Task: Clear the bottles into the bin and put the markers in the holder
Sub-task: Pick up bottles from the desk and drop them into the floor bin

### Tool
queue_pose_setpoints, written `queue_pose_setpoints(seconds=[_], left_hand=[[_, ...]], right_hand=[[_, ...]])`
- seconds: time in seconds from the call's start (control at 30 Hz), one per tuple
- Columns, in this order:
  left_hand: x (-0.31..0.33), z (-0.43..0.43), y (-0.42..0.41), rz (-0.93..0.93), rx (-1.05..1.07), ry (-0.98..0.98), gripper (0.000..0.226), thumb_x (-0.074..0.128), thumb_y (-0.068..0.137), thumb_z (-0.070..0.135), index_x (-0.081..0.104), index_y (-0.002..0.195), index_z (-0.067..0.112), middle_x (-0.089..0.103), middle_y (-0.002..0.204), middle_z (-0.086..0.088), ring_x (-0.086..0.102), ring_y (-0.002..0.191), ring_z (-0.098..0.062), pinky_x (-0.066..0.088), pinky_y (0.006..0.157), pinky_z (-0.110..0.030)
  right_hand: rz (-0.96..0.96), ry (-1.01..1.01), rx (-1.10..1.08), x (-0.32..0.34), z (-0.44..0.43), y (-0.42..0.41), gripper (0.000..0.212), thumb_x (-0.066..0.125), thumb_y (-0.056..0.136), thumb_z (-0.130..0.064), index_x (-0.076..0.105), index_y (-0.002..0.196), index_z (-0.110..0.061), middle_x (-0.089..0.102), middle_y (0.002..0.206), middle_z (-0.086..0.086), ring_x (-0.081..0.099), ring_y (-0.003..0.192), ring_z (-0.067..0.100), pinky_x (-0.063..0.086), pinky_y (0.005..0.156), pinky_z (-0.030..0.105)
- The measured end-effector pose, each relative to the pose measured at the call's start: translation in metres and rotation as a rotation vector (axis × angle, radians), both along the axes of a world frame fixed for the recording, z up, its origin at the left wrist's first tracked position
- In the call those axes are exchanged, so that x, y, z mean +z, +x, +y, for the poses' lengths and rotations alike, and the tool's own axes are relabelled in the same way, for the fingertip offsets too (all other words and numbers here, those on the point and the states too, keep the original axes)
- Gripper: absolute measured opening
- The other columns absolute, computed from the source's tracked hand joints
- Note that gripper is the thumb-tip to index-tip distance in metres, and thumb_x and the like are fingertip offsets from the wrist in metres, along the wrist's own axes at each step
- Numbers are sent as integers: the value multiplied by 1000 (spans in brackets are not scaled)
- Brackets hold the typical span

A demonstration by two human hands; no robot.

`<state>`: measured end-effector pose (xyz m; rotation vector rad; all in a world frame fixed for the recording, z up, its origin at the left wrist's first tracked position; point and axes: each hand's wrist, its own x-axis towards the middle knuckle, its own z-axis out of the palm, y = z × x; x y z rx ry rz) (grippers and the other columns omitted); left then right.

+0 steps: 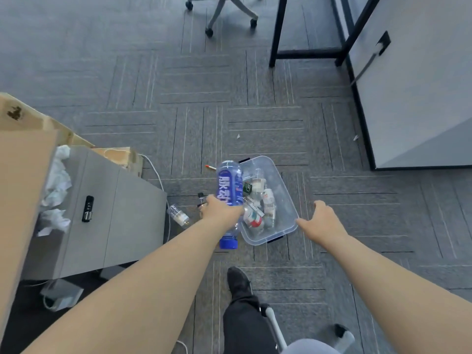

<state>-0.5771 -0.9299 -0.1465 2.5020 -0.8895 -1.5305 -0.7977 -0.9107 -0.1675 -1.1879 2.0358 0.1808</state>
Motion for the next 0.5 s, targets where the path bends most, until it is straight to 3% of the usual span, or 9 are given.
queue_pose_setpoints(seconds=[0.1, 0.2, 0.37, 0.5], left_hand=[[11, -12, -2, -10, -39, -21, 99, 75, 73, 36, 15, 149, 16, 29, 146, -18, 39, 130, -35, 39, 106, -44], [22, -14, 10, 13, -13, -45, 95, 73, 77, 32, 14, 151, 18, 23, 149, -15, 42, 127, -34, 41, 103, -44], [46, 5, 57, -34, 68, -92, 85, 66, 84, 26, 15, 151, 13, 25, 148, -17, 49, 106, -28, 42, 82, -33], [70, 36, 121, -77, 179, -129, 80, 63, 84, 25, 19, 150, 12, 29, 144, -17, 50, 112, -31, 43, 89, -33]], right_hand=[[17, -15, 13, 10, -8, -4, 73, 62, 85, -36, 27, 144, -9, 38, 143, 16, 46, 126, 34, 44, 100, 45], [6, -58, 38, 23, -18, 5, 72, 61, 86, -36, 28, 144, -8, 38, 143, 17, 46, 125, 34, 44, 99, 44], [-26, -106, 148, 48, -27, 46, 72, 61, 85, -36, 30, 143, -6, 39, 143, 17, 46, 126, 34, 43, 100, 45], [-34, -134, 306, 72, -30, 103, 62, 59, 84, -32, 36, 136, -7, 44, 136, 18, 52, 116, 34, 48, 94, 44]])
